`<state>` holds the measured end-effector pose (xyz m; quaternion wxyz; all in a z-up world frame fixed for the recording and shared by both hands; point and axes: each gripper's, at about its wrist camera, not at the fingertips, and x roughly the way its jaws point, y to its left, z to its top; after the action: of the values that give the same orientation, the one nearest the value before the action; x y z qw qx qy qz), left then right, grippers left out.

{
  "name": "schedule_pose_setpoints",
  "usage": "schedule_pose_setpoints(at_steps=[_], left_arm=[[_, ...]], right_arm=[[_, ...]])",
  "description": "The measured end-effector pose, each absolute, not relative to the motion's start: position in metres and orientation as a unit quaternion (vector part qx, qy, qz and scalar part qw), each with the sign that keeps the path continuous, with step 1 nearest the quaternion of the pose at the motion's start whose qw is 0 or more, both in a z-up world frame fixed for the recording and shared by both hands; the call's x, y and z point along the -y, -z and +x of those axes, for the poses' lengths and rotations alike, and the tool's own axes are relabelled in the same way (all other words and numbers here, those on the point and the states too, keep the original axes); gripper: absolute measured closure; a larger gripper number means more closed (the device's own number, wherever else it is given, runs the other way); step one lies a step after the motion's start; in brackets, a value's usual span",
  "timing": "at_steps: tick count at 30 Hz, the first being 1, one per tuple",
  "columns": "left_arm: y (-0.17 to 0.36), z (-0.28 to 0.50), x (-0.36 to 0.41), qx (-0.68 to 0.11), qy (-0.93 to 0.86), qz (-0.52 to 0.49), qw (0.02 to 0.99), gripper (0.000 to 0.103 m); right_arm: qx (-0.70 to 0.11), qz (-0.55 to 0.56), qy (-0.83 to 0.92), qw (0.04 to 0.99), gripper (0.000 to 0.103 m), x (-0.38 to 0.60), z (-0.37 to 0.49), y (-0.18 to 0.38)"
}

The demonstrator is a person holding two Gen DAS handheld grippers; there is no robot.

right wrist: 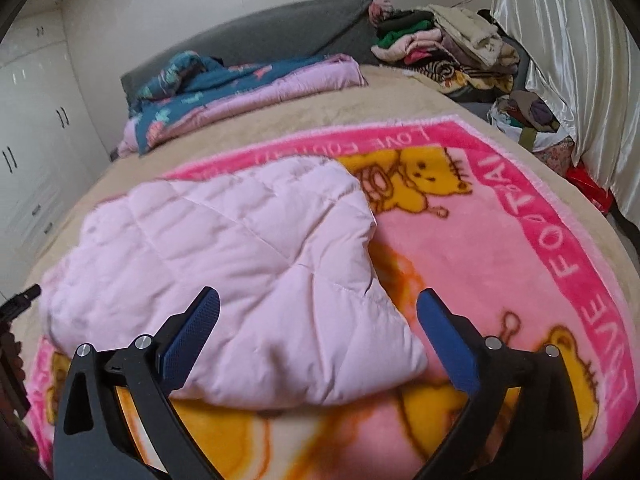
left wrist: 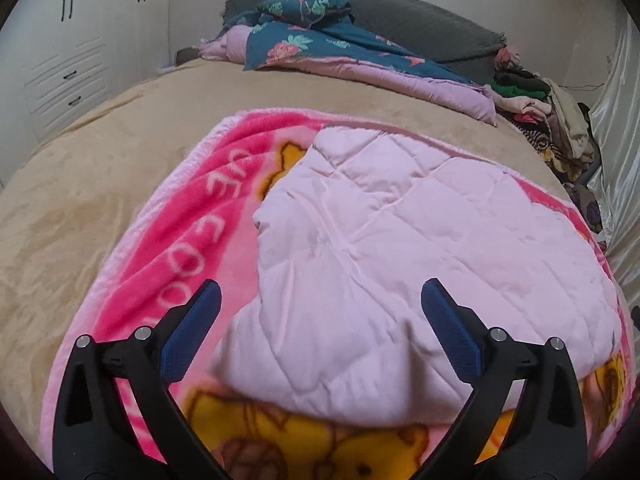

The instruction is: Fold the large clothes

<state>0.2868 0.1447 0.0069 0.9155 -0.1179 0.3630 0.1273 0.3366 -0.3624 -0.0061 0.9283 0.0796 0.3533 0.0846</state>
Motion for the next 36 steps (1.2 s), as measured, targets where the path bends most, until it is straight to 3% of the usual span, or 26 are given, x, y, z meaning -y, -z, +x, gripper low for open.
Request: schedule_pose_setpoints(at_steps=[16,36], left_arm=[[-0.032,0.223,-0.122,-0.333,-0.126,-0.12,0.927,0.009],[-0.028,0.158,-0.103,-0.324,-0.117,-0.115,0.932,0.009]], right_arm=[[-0.252,0.044,-0.093,0.962,0.004,0.365,0.239,-0.049],[-0.255,0.068,-0.111,0.958,0.004,0.366,0.172,-0.035]])
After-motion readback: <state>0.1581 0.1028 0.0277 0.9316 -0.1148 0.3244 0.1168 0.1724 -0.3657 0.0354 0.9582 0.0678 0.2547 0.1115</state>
